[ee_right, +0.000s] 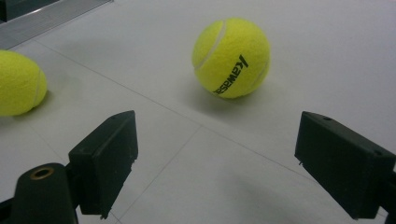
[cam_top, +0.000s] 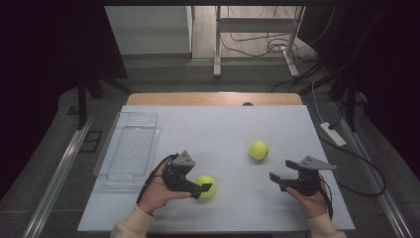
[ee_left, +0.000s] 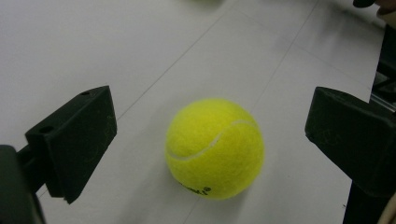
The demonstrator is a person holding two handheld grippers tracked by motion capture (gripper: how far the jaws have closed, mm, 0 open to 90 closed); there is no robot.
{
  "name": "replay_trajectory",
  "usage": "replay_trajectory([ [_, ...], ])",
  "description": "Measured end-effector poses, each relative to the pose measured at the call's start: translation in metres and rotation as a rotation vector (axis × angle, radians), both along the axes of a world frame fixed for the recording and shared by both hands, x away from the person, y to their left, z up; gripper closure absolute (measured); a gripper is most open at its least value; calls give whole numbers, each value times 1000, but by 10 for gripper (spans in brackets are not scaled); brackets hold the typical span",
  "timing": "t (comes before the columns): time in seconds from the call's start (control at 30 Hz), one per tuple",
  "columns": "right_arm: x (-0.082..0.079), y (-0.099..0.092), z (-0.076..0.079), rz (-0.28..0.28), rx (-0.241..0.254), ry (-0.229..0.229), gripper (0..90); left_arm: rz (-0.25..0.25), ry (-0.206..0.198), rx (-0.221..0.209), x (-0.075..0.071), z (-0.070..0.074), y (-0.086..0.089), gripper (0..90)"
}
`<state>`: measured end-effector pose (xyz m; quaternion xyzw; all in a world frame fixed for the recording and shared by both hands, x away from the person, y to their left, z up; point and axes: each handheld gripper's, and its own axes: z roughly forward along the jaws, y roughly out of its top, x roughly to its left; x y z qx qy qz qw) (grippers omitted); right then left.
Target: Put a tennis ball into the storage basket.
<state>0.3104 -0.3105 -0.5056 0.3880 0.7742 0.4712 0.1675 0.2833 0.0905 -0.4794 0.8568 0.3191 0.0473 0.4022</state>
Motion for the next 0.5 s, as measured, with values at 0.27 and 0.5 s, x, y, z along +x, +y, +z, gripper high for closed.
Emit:
replay_trajectory([
  [0.27,0,0,0,1,-1,0,135,-28,24,58,3,-11,-10,32],
  [0.5,0,0,0,2,-2,1,135,-37,28,86,3,-15,-15,32],
])
